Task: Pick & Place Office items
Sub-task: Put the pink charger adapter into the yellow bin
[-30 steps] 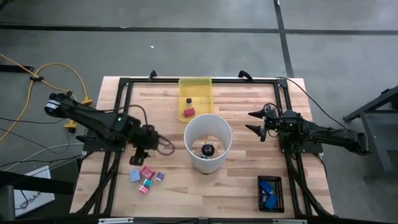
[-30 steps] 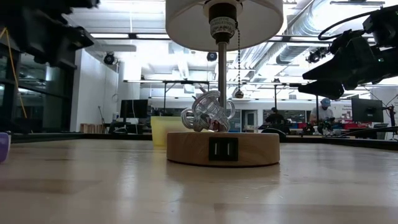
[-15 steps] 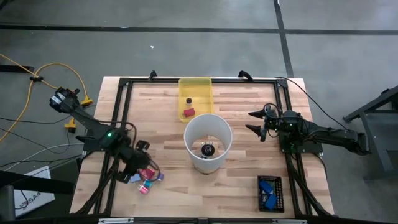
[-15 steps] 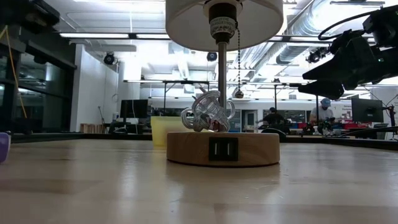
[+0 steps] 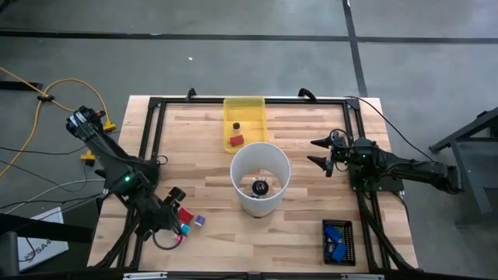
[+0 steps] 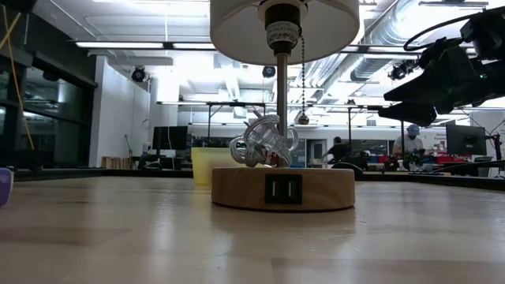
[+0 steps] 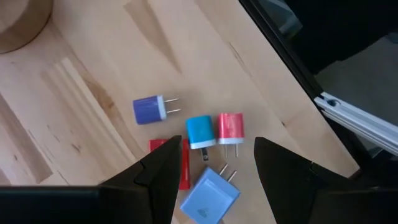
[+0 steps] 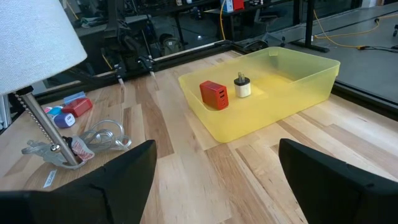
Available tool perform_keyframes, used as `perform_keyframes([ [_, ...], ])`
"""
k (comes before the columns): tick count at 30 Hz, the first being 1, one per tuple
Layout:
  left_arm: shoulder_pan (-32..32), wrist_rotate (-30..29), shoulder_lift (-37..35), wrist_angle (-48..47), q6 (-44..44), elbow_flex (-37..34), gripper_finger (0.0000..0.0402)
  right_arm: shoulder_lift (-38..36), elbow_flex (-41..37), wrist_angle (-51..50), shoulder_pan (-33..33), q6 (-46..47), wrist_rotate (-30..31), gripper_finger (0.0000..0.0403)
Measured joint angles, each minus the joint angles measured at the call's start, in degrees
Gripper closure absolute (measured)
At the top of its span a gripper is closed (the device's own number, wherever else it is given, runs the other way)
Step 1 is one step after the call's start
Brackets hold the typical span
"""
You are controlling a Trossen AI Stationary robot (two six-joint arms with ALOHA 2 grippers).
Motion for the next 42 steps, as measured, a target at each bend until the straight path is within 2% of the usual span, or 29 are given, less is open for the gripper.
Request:
perform_keyframes([
  [13,-5.77,-2.54,1.19,1.75,-6.62,0.0,0.0207,0.0,0.0,0.0,0.02,-0.01,-0.02,0.0078],
  [34,-6.48,-2.5,17.02,8.27,-7.52,0.0,0.0207,0.0,0.0,0.0,0.01,0.0,0.0,0.0078],
  [42,-6.92,-3.01,20.71,10.3,-7.53,0.02,0.0207,0.02,0.0,0.0,0.01,0.0,0.0,0.0078],
])
